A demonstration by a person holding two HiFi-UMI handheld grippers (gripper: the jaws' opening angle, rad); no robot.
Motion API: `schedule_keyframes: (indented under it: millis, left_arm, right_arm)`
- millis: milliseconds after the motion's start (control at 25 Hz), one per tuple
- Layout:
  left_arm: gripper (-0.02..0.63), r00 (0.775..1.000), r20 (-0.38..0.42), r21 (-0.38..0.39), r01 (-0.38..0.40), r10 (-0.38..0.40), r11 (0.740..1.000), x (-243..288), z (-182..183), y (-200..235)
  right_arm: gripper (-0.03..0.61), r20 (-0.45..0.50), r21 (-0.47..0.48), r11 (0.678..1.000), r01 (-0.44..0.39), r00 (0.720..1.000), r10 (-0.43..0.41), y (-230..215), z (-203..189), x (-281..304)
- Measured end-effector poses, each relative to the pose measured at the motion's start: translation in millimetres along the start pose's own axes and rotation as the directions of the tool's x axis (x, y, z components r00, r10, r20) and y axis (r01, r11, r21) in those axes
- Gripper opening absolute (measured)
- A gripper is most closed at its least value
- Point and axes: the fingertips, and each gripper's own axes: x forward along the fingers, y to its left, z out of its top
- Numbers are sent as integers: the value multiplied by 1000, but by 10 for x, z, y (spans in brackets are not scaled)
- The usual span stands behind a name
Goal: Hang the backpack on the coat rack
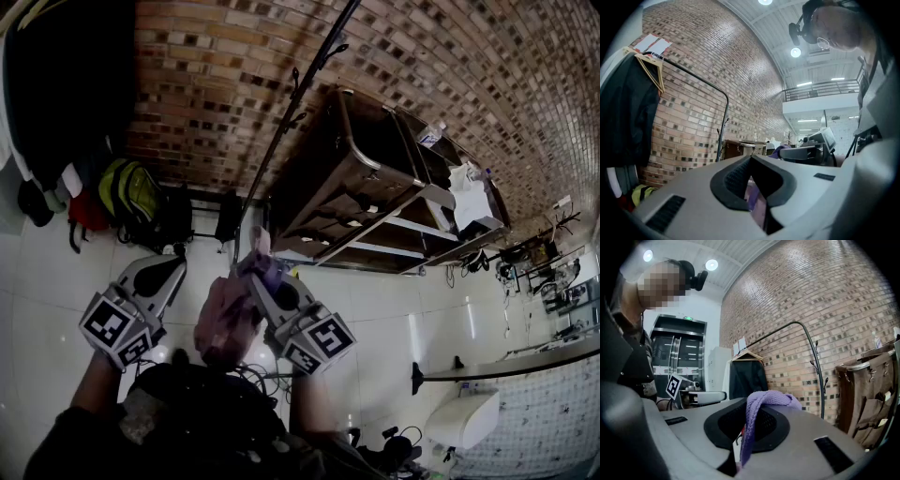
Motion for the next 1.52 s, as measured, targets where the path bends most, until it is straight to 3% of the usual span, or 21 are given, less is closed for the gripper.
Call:
schedule_keyframes:
  millis: [240, 520, 800, 1040, 1320, 1520]
  left_arm:
    - [40, 1000, 19, 27, 9, -10, 1000, -108, 52, 375]
    - [40, 1000, 27, -6, 2, -2, 1000, -166, 20, 679]
    - [40, 1000, 4, -11, -20, 20, 1000, 50, -88, 841]
    - [40, 997, 7, -13, -74, 74, 997, 423, -156, 1102]
    - [40, 994, -27, -4, -110, 109, 994, 1275, -103, 1402]
    - [40, 992, -10, 14, -124, 124, 992, 1915, 88, 1539]
  right_arm:
    - [15, 19, -44, 998, 39, 999, -39, 3, 132, 218]
    - [15, 56, -96, 991, 98, 994, -93, -111, 356, 354]
    - [15, 39, -62, 992, 114, 993, -112, -389, 209, 477]
    - [15, -7, -17, 997, 73, 997, -73, -882, -45, 718]
    - [15, -21, 6, 1000, 27, 999, -27, -1750, 39, 1022]
    - [15, -60, 14, 1000, 7, 998, -7, -2326, 64, 1130]
